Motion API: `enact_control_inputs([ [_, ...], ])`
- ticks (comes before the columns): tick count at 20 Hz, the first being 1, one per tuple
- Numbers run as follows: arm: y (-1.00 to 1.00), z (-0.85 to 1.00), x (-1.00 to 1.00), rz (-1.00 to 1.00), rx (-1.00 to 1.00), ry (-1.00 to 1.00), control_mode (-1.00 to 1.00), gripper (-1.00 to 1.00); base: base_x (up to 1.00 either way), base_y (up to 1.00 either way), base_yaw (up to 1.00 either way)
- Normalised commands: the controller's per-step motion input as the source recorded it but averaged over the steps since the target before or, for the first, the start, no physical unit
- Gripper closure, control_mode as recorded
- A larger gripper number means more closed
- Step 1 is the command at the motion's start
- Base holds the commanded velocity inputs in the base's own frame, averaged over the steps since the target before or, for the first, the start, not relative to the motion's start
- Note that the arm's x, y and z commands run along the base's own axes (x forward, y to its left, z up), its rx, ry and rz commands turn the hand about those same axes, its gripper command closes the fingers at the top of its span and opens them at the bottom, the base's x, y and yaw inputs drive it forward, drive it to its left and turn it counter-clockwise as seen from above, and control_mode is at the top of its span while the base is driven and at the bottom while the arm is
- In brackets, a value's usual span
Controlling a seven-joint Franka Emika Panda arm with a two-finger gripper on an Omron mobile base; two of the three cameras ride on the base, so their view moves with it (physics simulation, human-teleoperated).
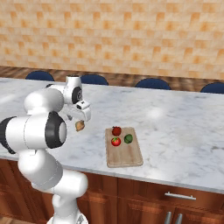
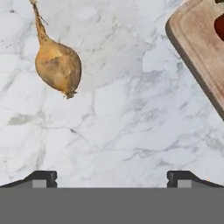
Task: Place the avocado, onion, tomato, and bell pepper on the cutting board.
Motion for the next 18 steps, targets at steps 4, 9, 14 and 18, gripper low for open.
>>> enact_control_inputs([
  [4,0.33,-0.2,0.49,0.2,0.04,0.0,-1.0,-1.0,0.0,0.0,0.0],
  [9,0.18,-0.26,0.59,0.02,0.0,-0.04,-1.0,-1.0,0.0,0.0,0.0],
  [14,0.16,-0.4,0.54,-0.06,0.0,-0.04,-1.0,-1.0,0.0,0.0,0.0],
  [18,0.1,-0.45,0.58,-0.09,-0.01,-0.01,-1.0,-1.0,0.0,0.0,0.0],
])
